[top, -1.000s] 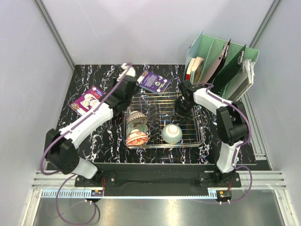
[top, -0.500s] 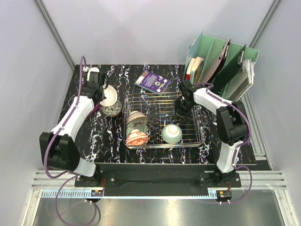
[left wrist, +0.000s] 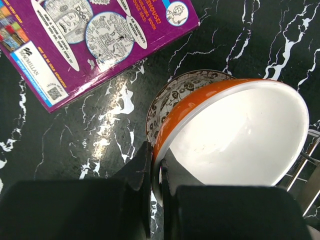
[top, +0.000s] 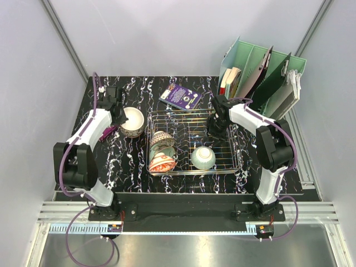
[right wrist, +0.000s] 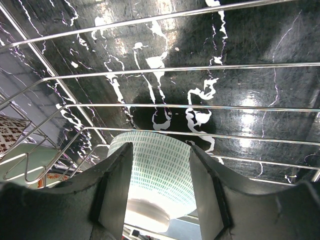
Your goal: Unload the bowls from the dish rack
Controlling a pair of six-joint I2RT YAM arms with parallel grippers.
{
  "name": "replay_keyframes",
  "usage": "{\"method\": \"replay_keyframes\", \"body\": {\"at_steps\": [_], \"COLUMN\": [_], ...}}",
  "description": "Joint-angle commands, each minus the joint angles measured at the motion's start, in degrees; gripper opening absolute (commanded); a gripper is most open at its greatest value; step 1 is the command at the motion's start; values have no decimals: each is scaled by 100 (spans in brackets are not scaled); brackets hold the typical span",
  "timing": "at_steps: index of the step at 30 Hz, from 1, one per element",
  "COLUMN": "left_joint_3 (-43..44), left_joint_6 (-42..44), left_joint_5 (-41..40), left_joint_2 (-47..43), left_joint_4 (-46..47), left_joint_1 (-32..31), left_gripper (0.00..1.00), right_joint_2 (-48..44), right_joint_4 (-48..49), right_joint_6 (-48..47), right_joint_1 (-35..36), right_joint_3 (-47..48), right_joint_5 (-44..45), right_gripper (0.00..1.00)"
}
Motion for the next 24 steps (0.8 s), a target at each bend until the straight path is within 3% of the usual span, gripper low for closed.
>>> {"method": "replay_keyframes", "body": {"at_steps": [1, 13, 24], "left_joint_3": [100, 21, -93], "left_joint_6": [-200, -209, -95], "left_joint_5": [404, 413, 211], "left_joint_2": [56, 284, 398], "left_joint_4": [196, 21, -67], "left_joint_1": [95, 104, 104], "left_gripper": [0, 1, 10], "right_joint_2": [59, 164, 208], "right_joint_4": [-80, -97, -89], "right_joint_6": [-100, -109, -109], "right_joint_1": [-64, -64, -64], "right_joint_3": [115, 195, 203], "right_joint_5": [46, 2, -25], "right_gripper": [57, 58, 58]}}
